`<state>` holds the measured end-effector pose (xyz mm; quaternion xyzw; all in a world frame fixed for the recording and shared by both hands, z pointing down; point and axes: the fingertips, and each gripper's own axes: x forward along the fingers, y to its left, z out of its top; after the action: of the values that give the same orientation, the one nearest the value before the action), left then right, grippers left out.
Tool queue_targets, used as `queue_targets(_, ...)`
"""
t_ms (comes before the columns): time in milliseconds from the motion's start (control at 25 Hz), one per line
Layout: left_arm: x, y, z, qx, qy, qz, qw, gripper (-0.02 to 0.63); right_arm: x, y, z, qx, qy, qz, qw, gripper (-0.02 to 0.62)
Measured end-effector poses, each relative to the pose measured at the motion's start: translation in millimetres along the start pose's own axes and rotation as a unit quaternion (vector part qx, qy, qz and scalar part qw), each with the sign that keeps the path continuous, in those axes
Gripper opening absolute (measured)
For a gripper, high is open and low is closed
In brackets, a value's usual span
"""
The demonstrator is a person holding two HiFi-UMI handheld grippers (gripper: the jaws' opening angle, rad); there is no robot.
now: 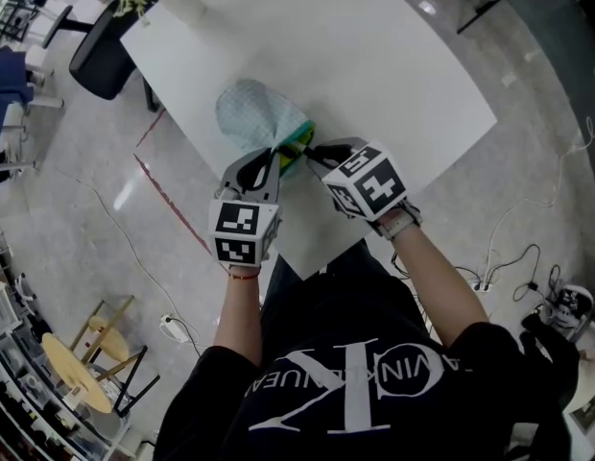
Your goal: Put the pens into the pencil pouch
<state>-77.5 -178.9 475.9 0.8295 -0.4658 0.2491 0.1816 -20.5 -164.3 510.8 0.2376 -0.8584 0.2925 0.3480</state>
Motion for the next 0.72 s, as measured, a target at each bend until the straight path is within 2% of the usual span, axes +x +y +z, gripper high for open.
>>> queue_targets(320,0,-10,4,0.007,-0.002,-0.016,0.9999,0.018,3,2,13,0.03,-0.028,-0.006,0.999,0.084)
queue_targets(720,1,-17,10,0.008,-0.013,-0.035,0.9993,0.018,9,-4,22,0.043,-0.055,-0.031,0.997,0.084)
